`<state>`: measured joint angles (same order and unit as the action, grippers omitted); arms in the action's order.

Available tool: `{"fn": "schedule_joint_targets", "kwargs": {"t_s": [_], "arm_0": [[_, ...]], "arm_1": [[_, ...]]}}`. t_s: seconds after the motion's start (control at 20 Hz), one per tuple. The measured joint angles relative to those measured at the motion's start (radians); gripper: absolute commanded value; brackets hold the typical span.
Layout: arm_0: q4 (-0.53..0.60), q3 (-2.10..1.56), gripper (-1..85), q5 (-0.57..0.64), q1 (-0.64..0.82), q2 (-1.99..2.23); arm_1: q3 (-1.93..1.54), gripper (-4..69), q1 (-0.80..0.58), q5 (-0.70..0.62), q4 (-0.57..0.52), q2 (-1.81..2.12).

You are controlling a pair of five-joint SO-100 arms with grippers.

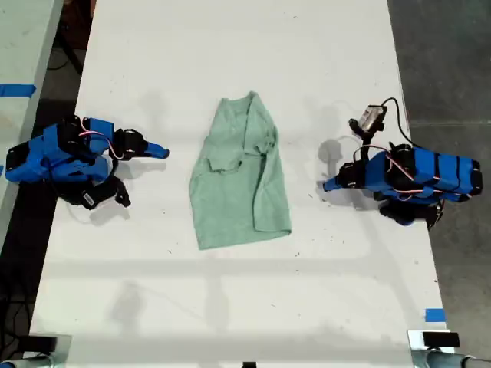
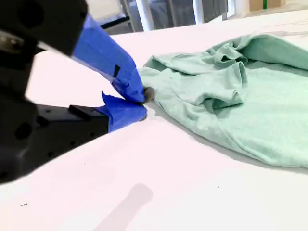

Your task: Fold t shirt

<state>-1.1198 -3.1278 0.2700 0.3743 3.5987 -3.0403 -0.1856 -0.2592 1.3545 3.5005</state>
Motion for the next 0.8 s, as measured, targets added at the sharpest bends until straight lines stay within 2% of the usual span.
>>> {"fn": "schedule_joint_targets", "kwargs": {"t_s": [0.3, 0.8], "arm_0": [[0.000, 0.000, 0.0, 0.000, 0.000, 0.000], [0.000, 0.000, 0.0, 0.000, 0.000, 0.000]], "arm_1": [[0.000, 0.5, -0.006, 0.043, 0.032, 0.000], [0.000, 0.5, -0.006, 0.043, 0.032, 0.000]]}}
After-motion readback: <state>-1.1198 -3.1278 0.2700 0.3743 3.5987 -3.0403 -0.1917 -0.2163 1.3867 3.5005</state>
